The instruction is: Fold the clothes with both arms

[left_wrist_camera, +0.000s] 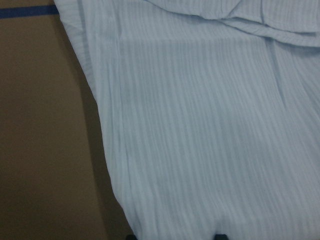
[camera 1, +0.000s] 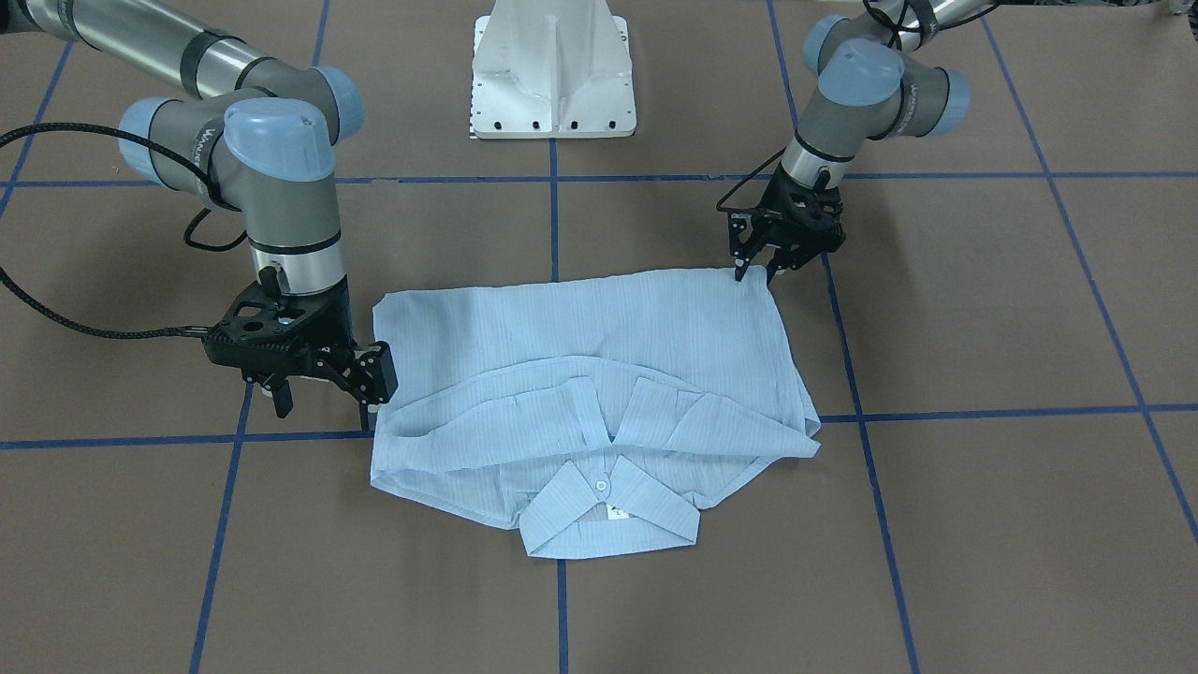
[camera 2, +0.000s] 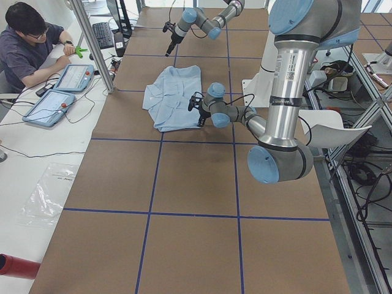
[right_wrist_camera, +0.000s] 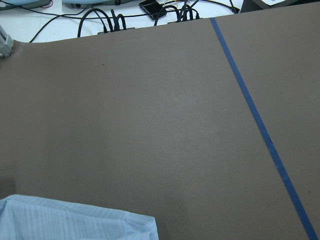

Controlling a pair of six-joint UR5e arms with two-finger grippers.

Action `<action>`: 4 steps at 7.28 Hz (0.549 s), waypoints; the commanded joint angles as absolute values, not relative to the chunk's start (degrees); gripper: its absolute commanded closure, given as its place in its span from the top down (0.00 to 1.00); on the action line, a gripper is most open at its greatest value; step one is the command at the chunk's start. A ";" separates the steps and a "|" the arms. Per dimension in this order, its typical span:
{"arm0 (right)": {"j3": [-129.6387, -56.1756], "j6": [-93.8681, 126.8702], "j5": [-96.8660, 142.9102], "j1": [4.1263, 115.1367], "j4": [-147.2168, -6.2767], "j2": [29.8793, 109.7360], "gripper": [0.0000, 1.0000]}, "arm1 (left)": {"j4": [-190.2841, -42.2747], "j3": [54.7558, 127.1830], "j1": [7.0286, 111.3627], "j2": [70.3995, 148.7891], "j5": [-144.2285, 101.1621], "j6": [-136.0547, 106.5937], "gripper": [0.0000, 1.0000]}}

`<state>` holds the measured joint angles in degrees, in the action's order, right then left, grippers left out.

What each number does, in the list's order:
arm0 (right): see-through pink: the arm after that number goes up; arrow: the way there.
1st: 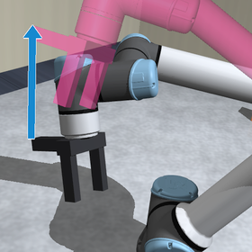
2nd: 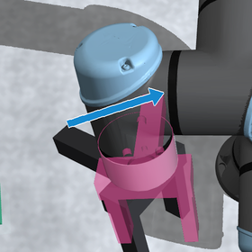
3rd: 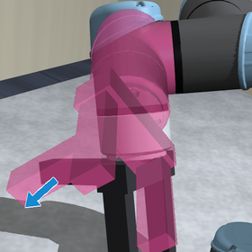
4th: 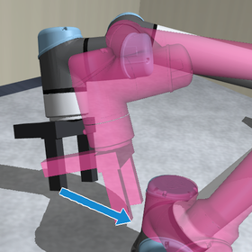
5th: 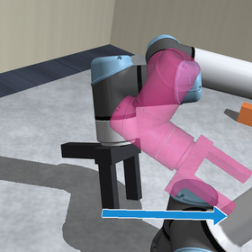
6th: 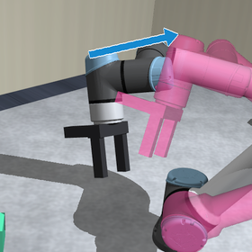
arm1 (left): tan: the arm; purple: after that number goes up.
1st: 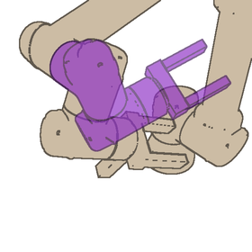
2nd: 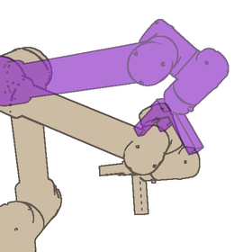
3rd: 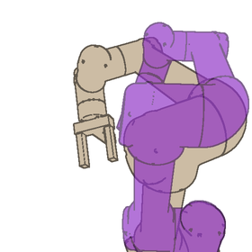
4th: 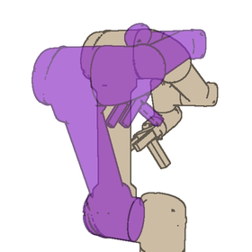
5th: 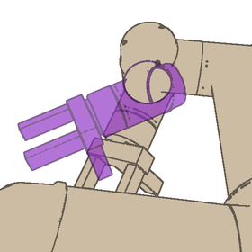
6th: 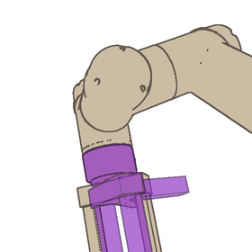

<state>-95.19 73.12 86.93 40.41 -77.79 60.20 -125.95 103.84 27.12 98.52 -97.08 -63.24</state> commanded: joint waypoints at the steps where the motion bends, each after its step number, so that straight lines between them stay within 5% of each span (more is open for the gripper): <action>1: -95.10 73.13 86.84 40.25 -77.78 60.21 1.00 | -125.86 103.89 27.86 98.09 -97.21 -62.23 0.00; 4: -95.01 73.83 86.75 39.55 -77.78 60.03 1.00 | -125.51 101.88 38.79 96.50 -97.03 -46.38 0.00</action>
